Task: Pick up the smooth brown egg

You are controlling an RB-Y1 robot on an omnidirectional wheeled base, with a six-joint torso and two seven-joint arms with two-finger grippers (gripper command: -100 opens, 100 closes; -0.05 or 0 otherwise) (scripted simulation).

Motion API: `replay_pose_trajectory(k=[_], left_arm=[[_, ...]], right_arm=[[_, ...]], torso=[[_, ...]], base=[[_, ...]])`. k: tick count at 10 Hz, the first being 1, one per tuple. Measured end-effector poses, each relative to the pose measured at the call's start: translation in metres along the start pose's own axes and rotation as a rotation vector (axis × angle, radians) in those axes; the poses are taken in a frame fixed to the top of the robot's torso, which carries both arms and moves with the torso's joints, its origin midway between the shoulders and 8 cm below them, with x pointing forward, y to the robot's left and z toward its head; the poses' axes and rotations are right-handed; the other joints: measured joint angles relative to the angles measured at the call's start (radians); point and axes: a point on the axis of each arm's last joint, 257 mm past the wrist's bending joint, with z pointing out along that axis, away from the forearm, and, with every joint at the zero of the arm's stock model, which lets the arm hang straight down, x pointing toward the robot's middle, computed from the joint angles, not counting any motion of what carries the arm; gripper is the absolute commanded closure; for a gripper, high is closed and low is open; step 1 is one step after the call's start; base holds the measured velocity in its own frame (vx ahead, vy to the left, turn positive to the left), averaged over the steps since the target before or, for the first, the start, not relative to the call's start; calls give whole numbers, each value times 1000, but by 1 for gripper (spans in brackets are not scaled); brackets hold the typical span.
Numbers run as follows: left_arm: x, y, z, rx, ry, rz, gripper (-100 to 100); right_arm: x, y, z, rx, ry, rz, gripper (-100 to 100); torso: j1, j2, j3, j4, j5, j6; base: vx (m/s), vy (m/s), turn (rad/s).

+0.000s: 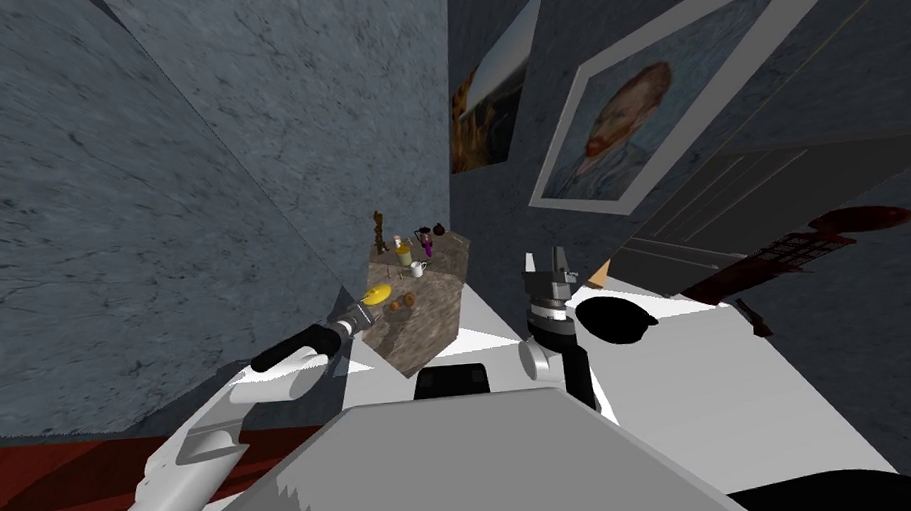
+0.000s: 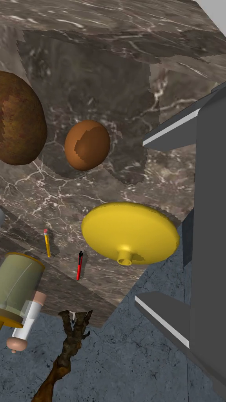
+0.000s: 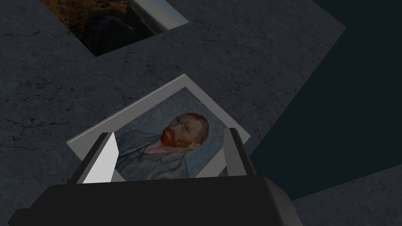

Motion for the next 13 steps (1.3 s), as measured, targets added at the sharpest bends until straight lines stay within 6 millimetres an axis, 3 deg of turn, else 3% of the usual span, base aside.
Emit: replay_pose_trajectory(k=[13], left_arm=[[-64,34,-19,-271,-209,-198,-100]], right_arm=[[0,0,0,0,0,0,0]], torso=[[0,-2,-1,0,0,0]], base=[[35,-10,-66]])
